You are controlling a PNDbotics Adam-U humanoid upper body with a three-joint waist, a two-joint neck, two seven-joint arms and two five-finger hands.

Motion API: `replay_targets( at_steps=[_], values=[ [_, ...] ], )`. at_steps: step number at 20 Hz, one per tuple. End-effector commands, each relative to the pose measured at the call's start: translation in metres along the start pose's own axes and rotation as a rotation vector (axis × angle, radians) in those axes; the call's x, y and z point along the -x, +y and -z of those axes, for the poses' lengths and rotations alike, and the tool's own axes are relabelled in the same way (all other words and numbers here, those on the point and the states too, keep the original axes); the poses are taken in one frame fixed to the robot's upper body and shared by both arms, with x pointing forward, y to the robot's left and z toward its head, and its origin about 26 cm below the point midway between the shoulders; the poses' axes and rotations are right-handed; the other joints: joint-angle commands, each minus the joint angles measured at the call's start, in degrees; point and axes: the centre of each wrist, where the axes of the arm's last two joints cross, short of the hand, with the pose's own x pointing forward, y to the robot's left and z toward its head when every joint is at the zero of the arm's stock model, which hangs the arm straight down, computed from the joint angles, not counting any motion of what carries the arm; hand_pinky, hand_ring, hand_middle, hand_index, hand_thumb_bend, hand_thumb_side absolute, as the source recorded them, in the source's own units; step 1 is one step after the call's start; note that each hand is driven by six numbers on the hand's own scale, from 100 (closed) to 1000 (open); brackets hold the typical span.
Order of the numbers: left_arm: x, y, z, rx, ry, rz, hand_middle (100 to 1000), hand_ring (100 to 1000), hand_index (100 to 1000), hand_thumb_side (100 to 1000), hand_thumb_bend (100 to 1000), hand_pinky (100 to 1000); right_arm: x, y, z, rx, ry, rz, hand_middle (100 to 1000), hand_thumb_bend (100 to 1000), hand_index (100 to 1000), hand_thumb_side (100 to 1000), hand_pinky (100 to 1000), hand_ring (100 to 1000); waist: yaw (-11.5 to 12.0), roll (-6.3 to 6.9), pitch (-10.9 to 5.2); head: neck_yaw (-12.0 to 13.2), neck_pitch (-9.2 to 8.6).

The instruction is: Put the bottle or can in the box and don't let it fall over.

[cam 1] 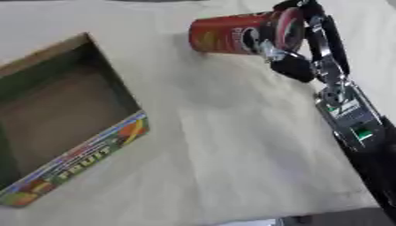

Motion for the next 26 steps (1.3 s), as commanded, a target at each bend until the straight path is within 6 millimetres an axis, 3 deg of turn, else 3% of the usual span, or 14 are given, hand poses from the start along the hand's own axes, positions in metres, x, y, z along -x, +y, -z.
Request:
replay_targets(
  at_steps=[1,17,26],
  values=[
    [-0.005,0.003,0.003,-0.001,-0.025,0.001,897,804,695,646,201,466,-0.009,-0.011,0.009,0.037,-0.057,-0.009,334,100,254,100,100,672,0.1,-0.23,-1.10,-0.1,-0.63],
    [-0.005,0.003,0.003,0.001,-0.023,0.002,897,803,696,644,202,467,-0.028,-0.018,0.021,0.134,-0.167,0.068,309,100,231,100,100,587,-0.1,-0.19,-1.39,-0.1,-0.69],
    [-0.004,0.003,0.002,0.004,-0.023,0.005,897,803,696,643,201,467,-0.061,-0.021,0.043,0.196,-0.311,0.173,290,100,217,100,100,516,0.1,-0.21,-1.84,0.0,-0.85]
  ],
)
